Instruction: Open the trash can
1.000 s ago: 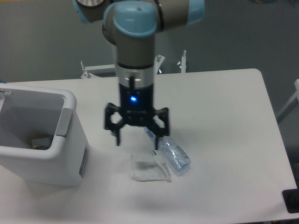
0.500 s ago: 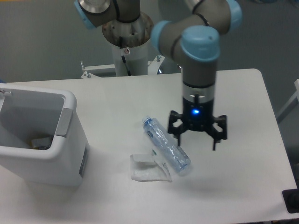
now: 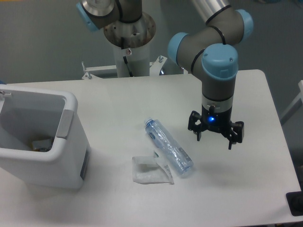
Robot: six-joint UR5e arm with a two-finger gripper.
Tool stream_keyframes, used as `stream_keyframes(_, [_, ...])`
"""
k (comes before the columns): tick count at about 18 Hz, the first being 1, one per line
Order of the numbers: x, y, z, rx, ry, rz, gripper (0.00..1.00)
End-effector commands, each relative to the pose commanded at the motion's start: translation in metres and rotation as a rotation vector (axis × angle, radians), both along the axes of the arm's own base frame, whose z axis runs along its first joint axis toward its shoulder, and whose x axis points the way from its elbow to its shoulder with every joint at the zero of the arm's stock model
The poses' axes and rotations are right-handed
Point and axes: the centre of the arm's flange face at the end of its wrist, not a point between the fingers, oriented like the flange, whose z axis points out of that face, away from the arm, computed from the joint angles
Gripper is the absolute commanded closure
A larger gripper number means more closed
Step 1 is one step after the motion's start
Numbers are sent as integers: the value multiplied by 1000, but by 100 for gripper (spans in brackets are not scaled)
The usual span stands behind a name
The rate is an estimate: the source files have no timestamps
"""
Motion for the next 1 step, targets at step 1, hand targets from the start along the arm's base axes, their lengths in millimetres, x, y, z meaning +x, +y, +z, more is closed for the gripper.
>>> stream_keyframes(1, [1,1,0,-1,-1,-1,0])
